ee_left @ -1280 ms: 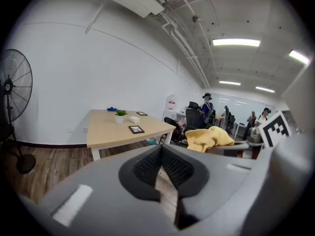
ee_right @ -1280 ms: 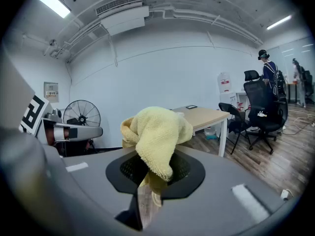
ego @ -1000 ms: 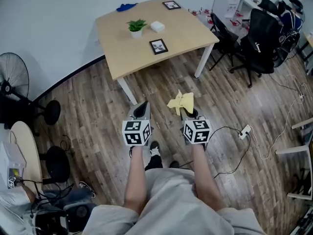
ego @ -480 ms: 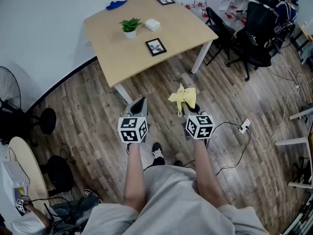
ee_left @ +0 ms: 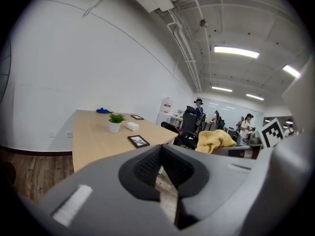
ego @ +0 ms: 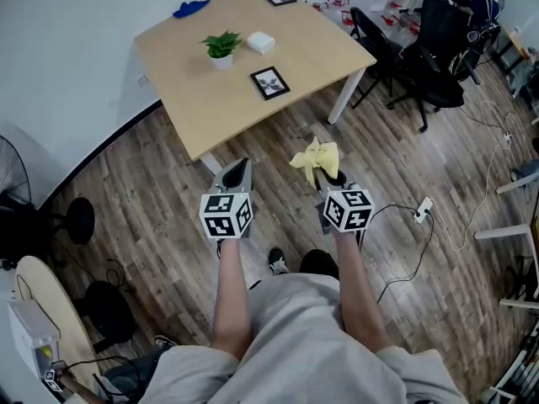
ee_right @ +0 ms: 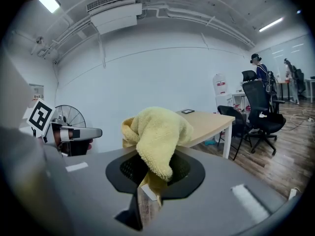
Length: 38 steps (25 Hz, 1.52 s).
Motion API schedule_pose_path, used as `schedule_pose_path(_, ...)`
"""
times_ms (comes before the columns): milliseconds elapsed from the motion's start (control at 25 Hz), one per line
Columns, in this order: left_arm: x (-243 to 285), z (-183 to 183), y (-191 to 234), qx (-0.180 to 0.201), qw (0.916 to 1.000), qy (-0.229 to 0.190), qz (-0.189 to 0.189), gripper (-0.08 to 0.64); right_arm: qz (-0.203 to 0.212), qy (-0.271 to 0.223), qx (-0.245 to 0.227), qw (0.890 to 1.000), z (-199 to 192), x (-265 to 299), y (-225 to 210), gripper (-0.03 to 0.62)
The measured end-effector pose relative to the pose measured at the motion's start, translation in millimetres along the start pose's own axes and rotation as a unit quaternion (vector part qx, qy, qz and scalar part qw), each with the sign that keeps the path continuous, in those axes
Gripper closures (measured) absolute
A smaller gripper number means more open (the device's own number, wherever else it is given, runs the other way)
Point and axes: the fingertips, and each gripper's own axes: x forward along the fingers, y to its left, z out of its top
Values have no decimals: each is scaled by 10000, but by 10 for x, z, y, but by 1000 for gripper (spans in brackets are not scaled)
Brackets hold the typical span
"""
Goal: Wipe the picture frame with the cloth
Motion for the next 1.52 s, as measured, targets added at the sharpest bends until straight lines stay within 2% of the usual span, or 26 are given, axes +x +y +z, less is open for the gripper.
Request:
schedule_pose_path(360,128,0,173,-9,9999,136,-49,508,-72,85,-4,9999,30,239,-3,534)
schedule_pose_path(680,357,68,382,32,9998,195,65,508,3,102,90,9999,95,621,-101,534)
schedule_pose_path(920,692,154,537,81,9995,281,132,508,131,158,110,9997,175,1029,-226,534)
schedule_pose_path(1240,1286,413,761,159,9986,432,276,508,262,187,261,9991,479,1689,-550,534)
schedule_pose_path(1520,1835,653,955,60,9975,535,464,508,399,342,238,9983,747,2243,-859,534)
